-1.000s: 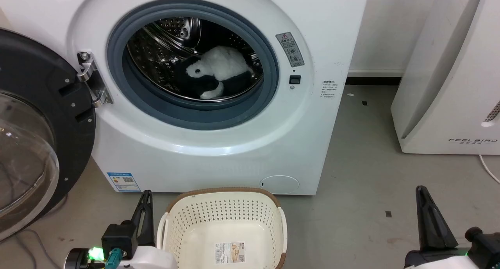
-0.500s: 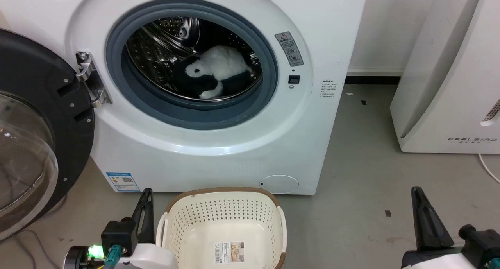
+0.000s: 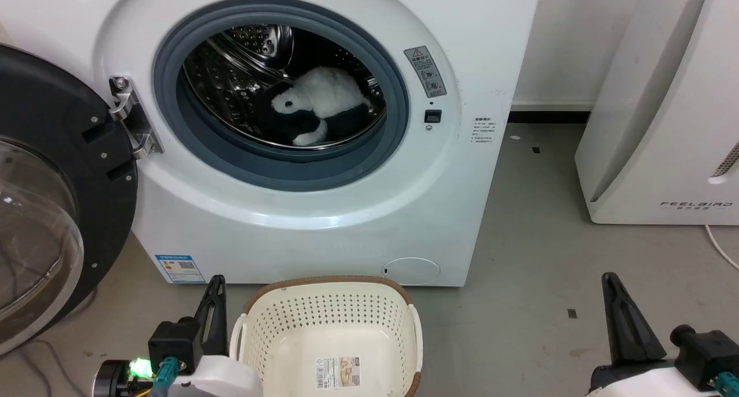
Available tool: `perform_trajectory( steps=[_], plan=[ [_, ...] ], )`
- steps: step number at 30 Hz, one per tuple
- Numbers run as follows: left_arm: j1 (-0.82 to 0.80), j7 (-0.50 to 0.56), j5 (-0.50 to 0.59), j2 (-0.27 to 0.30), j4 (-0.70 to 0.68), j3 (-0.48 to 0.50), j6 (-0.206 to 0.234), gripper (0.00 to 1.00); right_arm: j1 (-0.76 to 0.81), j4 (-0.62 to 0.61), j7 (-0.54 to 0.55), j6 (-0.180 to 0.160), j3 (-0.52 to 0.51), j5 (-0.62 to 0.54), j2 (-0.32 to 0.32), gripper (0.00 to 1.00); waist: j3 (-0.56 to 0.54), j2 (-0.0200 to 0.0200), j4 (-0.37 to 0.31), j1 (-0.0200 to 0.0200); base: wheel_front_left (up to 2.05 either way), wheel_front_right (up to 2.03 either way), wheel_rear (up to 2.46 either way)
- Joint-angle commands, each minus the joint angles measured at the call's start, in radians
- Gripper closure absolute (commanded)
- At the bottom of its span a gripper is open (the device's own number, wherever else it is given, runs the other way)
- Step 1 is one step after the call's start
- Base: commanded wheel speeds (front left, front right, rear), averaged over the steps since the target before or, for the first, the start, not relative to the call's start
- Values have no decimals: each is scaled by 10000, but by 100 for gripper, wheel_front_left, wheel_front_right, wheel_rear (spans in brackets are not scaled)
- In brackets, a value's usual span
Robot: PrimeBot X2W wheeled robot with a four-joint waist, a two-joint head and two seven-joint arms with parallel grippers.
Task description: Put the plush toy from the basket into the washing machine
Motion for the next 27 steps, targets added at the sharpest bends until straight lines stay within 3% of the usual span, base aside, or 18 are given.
perform_trajectory(
  steps=[1, 27],
  plan=[
    [17, 55, 108, -43, -99, 25, -73, 100, -159, 21, 57, -3, 33, -111, 0, 100, 2, 0, -3, 0, 0, 0, 0],
    [27, 587, 188, -103, -508, 92, -201, 100, -372, 55, 591, -4, 160, -533, 0, 100, 37, 0, -79, 0, 0, 0, 0]
  ],
)
